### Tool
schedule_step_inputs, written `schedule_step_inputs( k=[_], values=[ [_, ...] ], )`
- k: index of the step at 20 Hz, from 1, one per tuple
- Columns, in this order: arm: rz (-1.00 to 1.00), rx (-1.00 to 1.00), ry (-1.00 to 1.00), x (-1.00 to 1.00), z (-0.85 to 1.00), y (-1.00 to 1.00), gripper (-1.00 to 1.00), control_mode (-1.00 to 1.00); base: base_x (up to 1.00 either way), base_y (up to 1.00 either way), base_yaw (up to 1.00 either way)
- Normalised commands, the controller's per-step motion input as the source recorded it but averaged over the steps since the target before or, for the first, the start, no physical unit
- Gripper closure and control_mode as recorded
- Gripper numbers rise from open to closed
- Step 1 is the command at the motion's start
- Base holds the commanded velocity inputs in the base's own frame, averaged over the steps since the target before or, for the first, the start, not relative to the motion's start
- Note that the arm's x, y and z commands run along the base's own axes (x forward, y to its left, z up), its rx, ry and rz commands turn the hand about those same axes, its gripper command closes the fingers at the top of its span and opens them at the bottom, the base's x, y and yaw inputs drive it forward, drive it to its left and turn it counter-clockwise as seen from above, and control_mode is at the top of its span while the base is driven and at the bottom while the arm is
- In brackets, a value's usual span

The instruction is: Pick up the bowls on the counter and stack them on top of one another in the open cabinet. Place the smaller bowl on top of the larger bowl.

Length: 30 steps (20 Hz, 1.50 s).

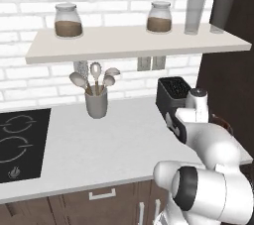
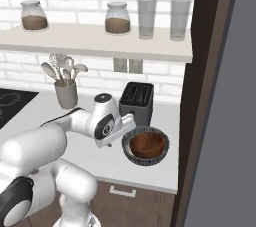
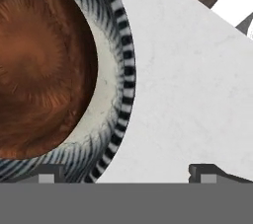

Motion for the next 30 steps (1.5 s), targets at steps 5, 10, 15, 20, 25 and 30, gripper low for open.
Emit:
schedule_step_inputs(
  k=[5, 10, 15, 20, 25, 30],
  values=[
    [-0.02, -0.01, 0.00, 0.00, -0.24, -0.03, -1.00, -1.00, 0.00, 0.00, 0.00],
    [-0.06, 0.00, 0.00, 0.02, -0.21, -0.08, -1.00, -1.00, 0.00, 0.00, 0.00],
    [-0.07, 0.00, -0.01, 0.01, -0.07, -0.01, -1.00, -1.00, 0.00, 0.00, 0.00],
    [-0.09, 0.00, 0.00, 0.02, -0.20, -0.03, -1.00, -1.00, 0.00, 0.00, 0.00],
    [-0.09, -0.01, 0.00, 0.00, -0.51, -0.06, -1.00, -1.00, 0.00, 0.00, 0.00],
    [-0.07, -0.03, 0.00, 0.00, -0.53, 0.00, 1.00, -1.00, 0.00, 0.00, 0.00]
  ],
)
